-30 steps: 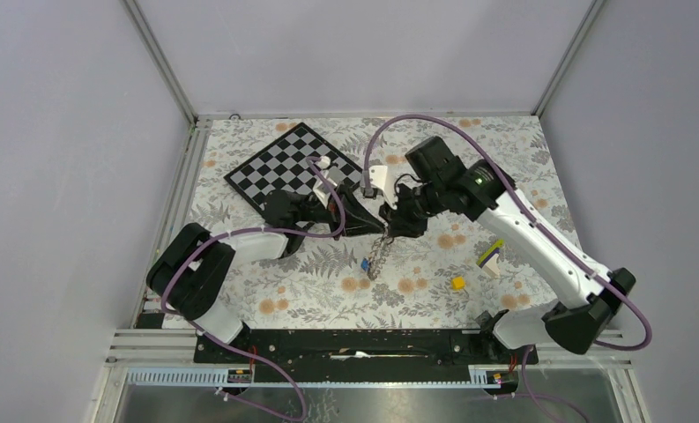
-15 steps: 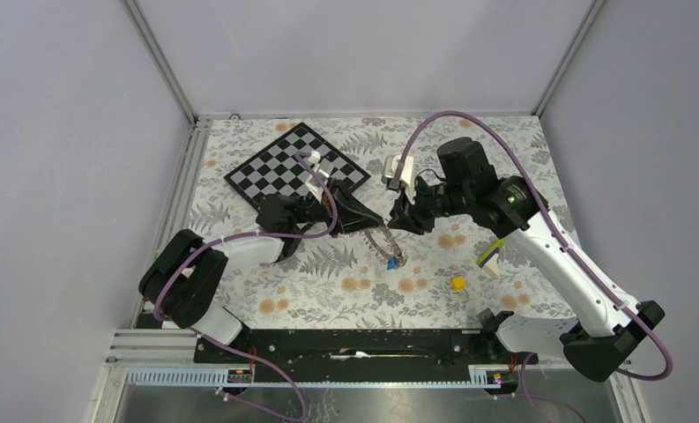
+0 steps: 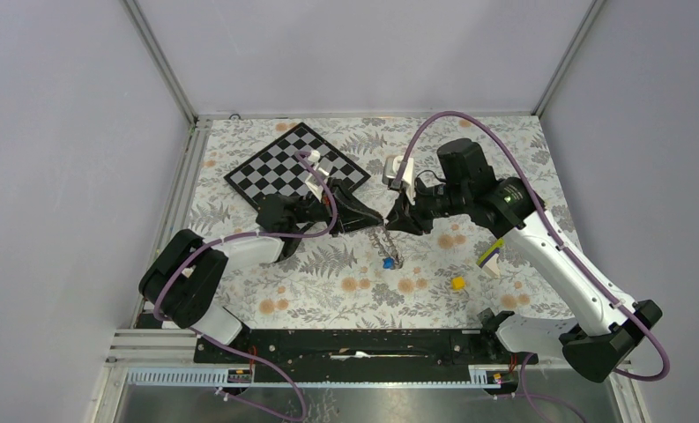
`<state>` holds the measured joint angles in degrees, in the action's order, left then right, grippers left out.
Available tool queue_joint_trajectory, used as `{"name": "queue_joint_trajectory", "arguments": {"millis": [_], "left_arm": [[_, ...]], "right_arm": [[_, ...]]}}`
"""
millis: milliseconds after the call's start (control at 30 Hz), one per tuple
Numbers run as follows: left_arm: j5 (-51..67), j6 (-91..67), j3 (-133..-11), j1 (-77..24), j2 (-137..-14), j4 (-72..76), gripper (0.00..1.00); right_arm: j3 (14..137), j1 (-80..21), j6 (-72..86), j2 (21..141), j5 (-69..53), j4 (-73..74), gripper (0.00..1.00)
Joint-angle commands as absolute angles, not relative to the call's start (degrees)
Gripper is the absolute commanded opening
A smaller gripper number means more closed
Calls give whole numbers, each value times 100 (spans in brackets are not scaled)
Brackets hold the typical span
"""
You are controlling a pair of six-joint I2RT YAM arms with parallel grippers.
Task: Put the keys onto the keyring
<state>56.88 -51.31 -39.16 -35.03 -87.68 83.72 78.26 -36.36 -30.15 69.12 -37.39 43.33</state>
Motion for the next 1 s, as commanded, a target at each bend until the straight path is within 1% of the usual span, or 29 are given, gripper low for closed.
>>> {"name": "queue_joint_trajectory", "arguments": {"millis": [0,67,400,533,667,733,833,900,967], "left_arm": [[5645,-5177,-3977,-3524,-8596,9175,0],[5660,-5185,-3992,-3524,-8606,9174,0],[5697,-5194,-4009,-3538,-8613,9176,0],[5724,-5156,-4002,-3542,-8624,9168,0],[5791,-4959,-4003,-3542,-8616,9154,0],[5869,-4807,-4033,-3542,-8601,9089,13],[5984,-4539,-4103,-3533,-8590,8810,27],[6063,-4413,-4176,-3532,-8633,8579,32],[6141,-4302,-4236,-3533,-8686,8456,34]], "right_arm": [[7805,-3603,-3065,6869,-3893,4156,29],[7775,-3597,-3080,6864,-3896,4144,28],[7724,-3601,-3149,6898,-4019,4154,13],[7767,-3601,-3195,6913,-4090,4189,1],[7990,-3603,-3282,7043,-4022,4541,0],[8207,-3623,-3348,7218,-3869,4877,0],[8678,-3736,-3481,7561,-3504,5550,0],[8908,-3804,-3504,7766,-3292,5887,0],[9104,-3879,-3493,7899,-3127,6119,0]]}}
